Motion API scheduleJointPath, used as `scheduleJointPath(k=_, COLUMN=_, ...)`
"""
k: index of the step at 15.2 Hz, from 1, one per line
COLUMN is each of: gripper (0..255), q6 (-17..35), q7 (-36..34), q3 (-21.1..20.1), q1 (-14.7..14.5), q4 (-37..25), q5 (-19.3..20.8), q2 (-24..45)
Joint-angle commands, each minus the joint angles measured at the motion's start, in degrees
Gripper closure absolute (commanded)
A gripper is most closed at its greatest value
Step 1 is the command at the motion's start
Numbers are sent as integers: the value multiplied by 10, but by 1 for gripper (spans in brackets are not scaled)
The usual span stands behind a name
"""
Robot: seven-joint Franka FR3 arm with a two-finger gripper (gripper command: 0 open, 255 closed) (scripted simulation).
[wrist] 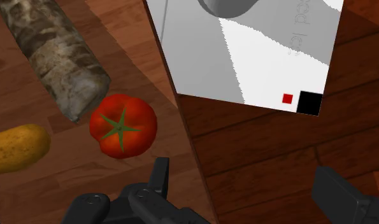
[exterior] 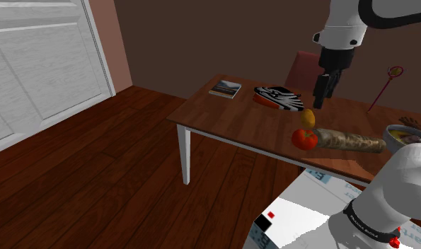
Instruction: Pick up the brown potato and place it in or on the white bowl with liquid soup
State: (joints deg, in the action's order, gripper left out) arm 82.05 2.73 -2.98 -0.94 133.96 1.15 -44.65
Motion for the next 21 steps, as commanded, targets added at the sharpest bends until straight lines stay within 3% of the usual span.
scheduleJointPath(k=1, gripper=0, q6=0, q7=0, q3=0, q1=0, q4=0, q5=0, q2=0)
scheduleJointPath(k=11, gripper=0, q6=160, q7=-58, q3=49, q1=77, q4=26, q5=42, q2=116)
scheduleJointPath(k=21, gripper=0, q6=298, q7=-115, q3=107, q1=147, q4=3, q5=70, q2=256)
